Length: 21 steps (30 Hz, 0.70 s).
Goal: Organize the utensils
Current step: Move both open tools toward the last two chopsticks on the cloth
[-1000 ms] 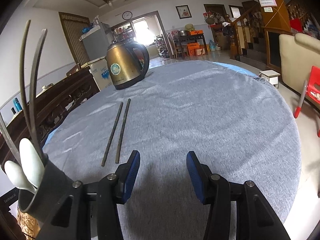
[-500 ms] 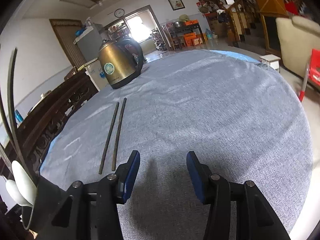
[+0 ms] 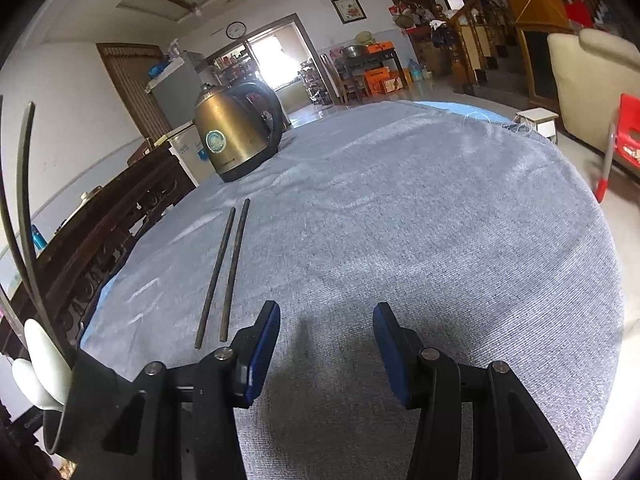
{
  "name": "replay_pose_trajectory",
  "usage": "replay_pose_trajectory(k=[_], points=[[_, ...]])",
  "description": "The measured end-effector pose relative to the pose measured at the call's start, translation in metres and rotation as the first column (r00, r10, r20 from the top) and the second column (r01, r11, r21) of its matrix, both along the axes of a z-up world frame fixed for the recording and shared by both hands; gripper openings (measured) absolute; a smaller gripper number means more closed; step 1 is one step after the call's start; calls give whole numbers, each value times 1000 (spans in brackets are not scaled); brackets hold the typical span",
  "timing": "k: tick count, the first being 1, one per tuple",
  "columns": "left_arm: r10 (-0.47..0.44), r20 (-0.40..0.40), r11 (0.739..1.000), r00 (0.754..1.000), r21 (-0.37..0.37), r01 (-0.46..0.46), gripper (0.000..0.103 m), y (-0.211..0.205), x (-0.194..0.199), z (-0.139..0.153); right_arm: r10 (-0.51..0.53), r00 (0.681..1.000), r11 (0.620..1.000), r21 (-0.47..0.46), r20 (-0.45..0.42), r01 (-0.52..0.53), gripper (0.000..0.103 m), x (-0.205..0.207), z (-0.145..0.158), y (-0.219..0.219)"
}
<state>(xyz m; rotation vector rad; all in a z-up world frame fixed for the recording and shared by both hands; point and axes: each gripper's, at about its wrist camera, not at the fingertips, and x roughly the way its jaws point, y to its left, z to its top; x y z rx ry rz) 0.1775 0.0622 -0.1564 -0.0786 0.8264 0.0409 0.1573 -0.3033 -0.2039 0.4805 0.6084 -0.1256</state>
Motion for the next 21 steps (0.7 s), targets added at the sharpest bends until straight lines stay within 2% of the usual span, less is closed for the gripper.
replay_pose_trajectory(k=[21], points=[[0,25,1000,1000,23,0,58,16,-8,10,-38,998,999,10,-59,39,52,6,-6,-6]])
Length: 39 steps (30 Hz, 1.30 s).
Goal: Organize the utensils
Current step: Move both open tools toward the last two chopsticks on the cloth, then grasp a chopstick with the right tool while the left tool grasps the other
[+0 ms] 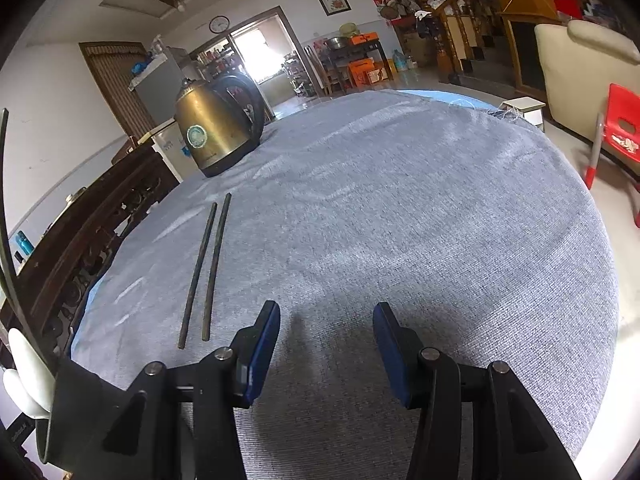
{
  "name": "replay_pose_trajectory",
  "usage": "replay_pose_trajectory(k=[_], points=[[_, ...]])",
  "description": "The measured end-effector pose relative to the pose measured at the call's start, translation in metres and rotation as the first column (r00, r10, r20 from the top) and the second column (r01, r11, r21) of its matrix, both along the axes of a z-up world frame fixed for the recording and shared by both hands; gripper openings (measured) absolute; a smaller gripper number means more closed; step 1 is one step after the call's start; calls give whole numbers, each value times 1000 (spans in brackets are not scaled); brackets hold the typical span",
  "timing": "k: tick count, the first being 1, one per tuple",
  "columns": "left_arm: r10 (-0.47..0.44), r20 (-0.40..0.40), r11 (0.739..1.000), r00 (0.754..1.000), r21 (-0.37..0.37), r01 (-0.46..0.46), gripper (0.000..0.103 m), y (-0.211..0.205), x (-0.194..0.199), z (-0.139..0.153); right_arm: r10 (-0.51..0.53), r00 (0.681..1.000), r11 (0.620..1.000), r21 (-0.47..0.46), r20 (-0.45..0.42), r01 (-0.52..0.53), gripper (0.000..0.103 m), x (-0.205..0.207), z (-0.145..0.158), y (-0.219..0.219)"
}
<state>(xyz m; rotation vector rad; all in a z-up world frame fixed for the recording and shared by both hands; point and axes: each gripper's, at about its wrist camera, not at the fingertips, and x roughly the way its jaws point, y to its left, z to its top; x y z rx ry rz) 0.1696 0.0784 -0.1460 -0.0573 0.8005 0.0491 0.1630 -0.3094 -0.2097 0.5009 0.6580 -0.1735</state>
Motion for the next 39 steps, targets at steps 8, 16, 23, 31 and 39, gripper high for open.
replay_pose_trajectory(k=[8,16,23,31,39], points=[[-2,46,1000,999,3,2,58,17,29,17,8,1000,1000,0,-13,-8,52,3,-1,1],[-68,8,998,998,16,68,58,33,83,29,49,998,999,-19,-28,-50,52,15,7,2],[-122,7,992,992,44,122,58,22,134,45,87,996,996,-22,-37,-87,52,60,46,-18],[-241,-5,970,971,-37,240,60,-31,180,74,211,971,976,-23,-116,-215,52,143,85,-8],[-286,-54,957,957,-63,282,60,-58,200,75,352,906,930,-19,-234,-366,52,210,84,28]])
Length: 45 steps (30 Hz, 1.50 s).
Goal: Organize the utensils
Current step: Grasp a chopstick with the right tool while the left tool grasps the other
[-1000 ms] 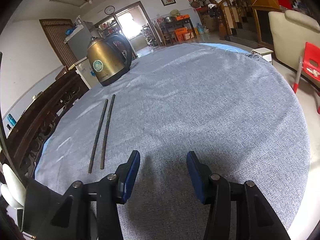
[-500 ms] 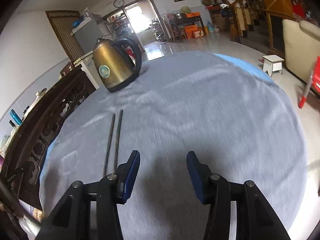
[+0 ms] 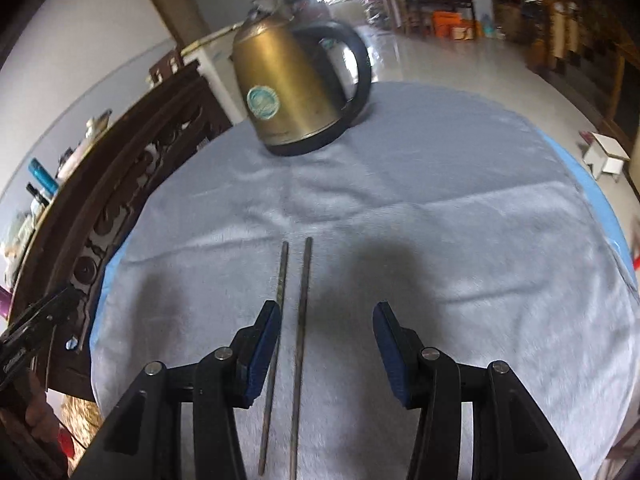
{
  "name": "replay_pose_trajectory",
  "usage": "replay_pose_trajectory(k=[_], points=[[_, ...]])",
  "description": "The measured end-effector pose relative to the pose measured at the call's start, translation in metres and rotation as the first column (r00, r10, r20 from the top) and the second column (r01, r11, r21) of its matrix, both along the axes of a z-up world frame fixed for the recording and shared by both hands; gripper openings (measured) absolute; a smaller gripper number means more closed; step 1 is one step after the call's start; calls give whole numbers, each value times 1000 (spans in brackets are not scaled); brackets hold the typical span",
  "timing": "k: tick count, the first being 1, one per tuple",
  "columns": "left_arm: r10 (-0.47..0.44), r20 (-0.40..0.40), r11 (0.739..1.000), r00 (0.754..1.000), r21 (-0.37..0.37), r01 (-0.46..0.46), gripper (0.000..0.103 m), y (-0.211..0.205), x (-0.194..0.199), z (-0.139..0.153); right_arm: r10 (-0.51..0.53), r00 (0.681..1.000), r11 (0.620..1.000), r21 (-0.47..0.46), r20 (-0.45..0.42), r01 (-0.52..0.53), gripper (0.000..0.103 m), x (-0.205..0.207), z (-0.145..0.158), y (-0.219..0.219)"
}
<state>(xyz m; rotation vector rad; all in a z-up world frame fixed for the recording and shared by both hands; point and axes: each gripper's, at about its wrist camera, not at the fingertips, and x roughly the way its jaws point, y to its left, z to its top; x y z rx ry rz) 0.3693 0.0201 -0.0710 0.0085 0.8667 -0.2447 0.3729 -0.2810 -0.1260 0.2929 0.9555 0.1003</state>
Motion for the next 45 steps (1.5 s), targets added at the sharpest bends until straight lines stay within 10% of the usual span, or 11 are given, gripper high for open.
replay_pose_trajectory(k=[18,22,45], points=[[-32,-185,999,982,-7,31,60,-24,50,-28,43,941,995,-74,-335,-72,30,107,-62,37],[-52,-204,999,978,-10,50,60,-32,57,-32,26,948,987,-143,-318,-75,10,105,-63,39],[-188,-442,976,877,19,218,59,-165,125,-118,-3,928,998,-54,-372,-18,9,95,-63,-59]])
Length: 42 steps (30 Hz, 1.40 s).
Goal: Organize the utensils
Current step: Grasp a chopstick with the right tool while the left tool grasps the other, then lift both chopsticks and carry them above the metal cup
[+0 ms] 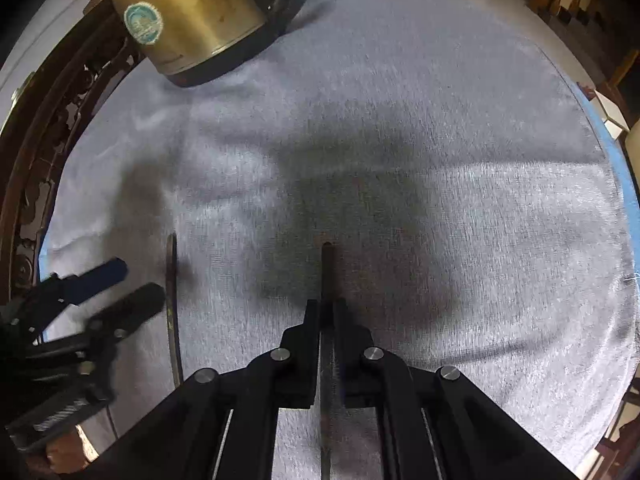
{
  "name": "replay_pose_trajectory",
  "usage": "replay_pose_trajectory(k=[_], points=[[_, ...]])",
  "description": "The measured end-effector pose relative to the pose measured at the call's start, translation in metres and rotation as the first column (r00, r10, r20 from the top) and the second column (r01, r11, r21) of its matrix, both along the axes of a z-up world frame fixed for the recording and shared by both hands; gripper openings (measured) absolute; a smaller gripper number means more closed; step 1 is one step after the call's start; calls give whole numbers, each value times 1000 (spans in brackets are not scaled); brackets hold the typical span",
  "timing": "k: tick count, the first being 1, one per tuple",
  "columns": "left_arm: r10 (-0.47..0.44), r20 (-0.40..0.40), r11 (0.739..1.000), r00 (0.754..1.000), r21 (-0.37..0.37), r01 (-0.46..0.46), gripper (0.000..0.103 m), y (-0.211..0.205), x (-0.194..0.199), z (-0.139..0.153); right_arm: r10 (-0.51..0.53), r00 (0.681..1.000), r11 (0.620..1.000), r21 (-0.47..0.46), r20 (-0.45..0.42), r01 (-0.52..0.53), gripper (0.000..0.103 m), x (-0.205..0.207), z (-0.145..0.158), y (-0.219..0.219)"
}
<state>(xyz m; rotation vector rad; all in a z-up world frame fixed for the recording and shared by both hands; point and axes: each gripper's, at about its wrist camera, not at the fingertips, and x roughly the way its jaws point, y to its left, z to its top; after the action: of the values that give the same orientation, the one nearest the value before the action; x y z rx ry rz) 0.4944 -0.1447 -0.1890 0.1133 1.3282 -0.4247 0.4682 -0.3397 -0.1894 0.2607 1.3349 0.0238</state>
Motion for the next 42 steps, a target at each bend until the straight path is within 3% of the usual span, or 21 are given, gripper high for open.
replay_pose_trajectory(k=[2,5,7,10,16,23,27,34,42], points=[[-5,-23,1000,1000,12,5,51,-1,1,-10,-3,1000,1000,0,11,3,9,10,0,2],[-40,41,998,998,46,38,32,-8,-1,-4,5,999,1000,-14,32,-5,9,19,-3,5],[-43,56,998,997,47,41,12,-8,0,-1,25,999,999,-33,45,-23,7,18,-3,7],[-29,49,999,998,19,28,8,-3,3,2,18,998,1000,-27,63,-16,7,14,-1,5],[7,90,1000,996,12,-8,6,20,-11,18,22,989,999,44,147,-29,7,-27,17,-6],[65,222,997,973,-61,-53,5,64,-45,79,19,954,997,68,298,-41,7,-79,73,-12],[101,311,992,945,-99,-74,5,97,-72,124,10,926,997,67,376,-38,7,-103,98,-4],[168,439,981,883,-165,-105,5,137,-117,168,-12,863,998,64,504,-23,7,-161,137,9],[234,547,966,804,-223,-129,5,175,-186,209,-5,768,1000,19,640,-9,7,-240,184,26]])
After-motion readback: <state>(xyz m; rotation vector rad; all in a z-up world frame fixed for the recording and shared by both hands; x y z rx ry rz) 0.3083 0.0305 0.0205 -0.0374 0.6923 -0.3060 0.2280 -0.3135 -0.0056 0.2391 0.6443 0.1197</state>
